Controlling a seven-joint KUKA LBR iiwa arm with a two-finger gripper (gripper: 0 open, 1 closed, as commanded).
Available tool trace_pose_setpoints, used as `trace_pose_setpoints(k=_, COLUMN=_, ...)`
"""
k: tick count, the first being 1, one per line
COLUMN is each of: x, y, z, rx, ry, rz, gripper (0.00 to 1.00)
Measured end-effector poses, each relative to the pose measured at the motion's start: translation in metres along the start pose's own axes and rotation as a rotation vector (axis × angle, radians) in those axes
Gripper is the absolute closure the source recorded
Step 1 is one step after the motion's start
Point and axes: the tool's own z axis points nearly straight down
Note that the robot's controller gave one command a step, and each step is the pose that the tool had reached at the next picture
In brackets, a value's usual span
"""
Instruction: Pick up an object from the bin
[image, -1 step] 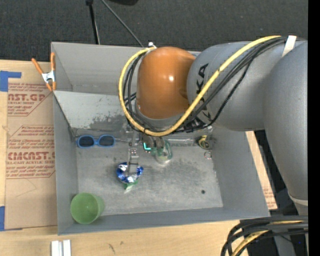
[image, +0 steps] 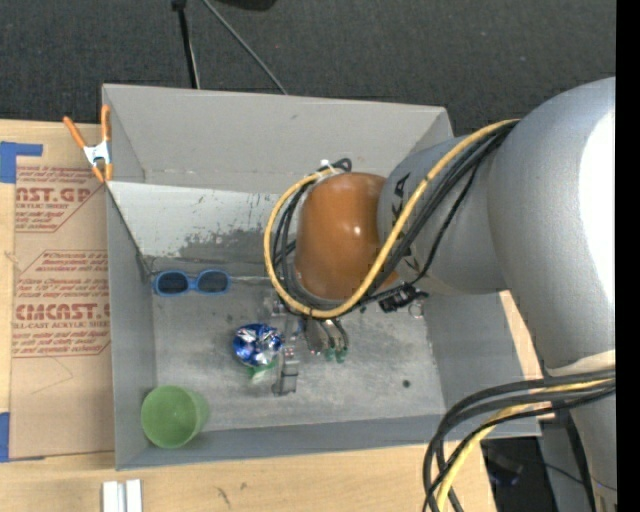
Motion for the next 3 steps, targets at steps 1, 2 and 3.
trace_pose_setpoints(k=1, x=-0.002, y=0.004, z=0.034, rx=-0.002, ry=-0.005, rz=0.0, gripper=0.0)
trace_pose_setpoints(k=2, x=-0.003, y=0.004, z=0.032, rx=-0.003, ry=-0.008, rz=0.0, gripper=1.0)
trace_pose_setpoints(k=3, x=0.044, y=0.08, z=-0.116, rx=-0.006, ry=-0.016, rz=0.007, gripper=1.0)
